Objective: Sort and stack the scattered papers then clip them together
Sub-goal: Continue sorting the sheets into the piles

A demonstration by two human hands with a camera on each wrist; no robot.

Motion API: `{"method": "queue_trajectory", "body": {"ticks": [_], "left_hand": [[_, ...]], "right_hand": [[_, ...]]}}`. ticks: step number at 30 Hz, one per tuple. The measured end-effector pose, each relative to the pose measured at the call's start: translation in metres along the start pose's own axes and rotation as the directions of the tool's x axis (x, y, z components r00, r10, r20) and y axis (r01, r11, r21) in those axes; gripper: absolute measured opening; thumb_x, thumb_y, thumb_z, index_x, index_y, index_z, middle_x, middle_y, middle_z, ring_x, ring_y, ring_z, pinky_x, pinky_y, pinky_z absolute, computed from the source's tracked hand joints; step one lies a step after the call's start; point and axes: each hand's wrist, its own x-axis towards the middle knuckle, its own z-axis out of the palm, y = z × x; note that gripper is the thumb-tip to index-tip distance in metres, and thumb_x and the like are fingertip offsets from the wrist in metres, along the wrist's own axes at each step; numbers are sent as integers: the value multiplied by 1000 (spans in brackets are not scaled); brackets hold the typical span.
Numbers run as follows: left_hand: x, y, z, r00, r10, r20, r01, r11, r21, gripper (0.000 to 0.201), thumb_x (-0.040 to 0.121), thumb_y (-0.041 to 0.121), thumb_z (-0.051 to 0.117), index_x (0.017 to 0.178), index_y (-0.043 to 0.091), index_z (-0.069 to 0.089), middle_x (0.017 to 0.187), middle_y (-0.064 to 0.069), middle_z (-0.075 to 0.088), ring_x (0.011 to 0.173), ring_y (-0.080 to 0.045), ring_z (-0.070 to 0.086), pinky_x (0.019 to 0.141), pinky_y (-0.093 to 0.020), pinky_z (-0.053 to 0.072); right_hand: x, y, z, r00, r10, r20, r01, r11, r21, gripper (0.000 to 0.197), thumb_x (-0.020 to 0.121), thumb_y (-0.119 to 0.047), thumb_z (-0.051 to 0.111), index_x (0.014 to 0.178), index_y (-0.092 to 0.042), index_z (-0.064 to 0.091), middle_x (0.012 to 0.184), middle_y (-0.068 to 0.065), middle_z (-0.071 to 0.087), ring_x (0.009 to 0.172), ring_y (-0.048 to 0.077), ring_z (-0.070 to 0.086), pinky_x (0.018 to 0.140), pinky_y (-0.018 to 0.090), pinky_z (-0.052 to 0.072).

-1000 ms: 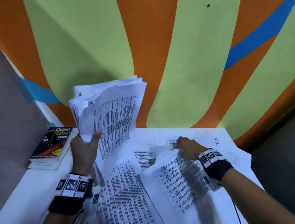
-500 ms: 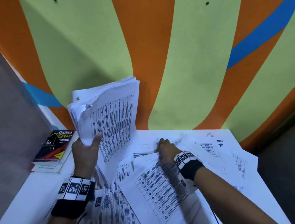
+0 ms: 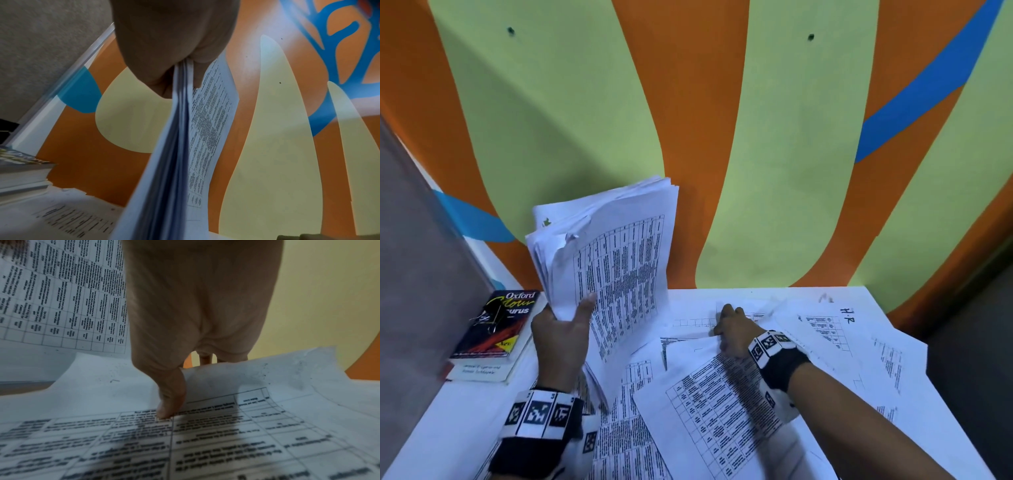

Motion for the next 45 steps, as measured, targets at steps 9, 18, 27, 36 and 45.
{"method": "queue_trajectory", "body": {"ticks": [9,18,27,36,45], "left_hand": [[-4,1,-8,1000,-7,-27,7,1000,-16,16,81,22,74,84,9,65,78,-10,66,77,-24,63,74,-36,49],[-14,4,-13,998,-4,-69,4,1000,-4,18,83,22,73,85,7,65,77,-10,65,74,-23,61,72,-32,47],[-14,10,-7,996,-14,-94,11,1000,-28,16,83,20,73,88,8,64,82,-9,64,78,-21,58,74,-32,45],[-8,21,-8,980,-58,-191,35,992,-124,25,83,24,73,96,5,64,93,-10,66,82,-23,60,81,-35,47],[-9,44,6,992,-2,-123,-19,985,-170,22,83,21,73,74,21,52,75,-1,55,71,-20,52,77,-33,42]], "right_hand": [[4,0,-1,998,43,39,-39,996,-86,50,79,-27,70,129,-24,60,133,9,44,124,33,38,99,49,44],[4,-6,-12,991,-67,117,69,998,-10,40,83,-12,64,123,-7,63,130,13,41,90,25,54,86,35,49],[-26,-2,-21,975,-115,-189,78,978,-193,28,86,-10,49,104,-11,71,96,14,72,86,31,65,71,30,44],[-81,57,-111,918,-86,-387,85,996,-19,19,82,-9,60,82,-28,64,89,9,69,86,31,65,67,33,46],[-163,106,-205,646,37,-762,394,839,375,20,85,-7,68,67,-7,59,52,-7,52,51,4,44,55,27,37]]}}
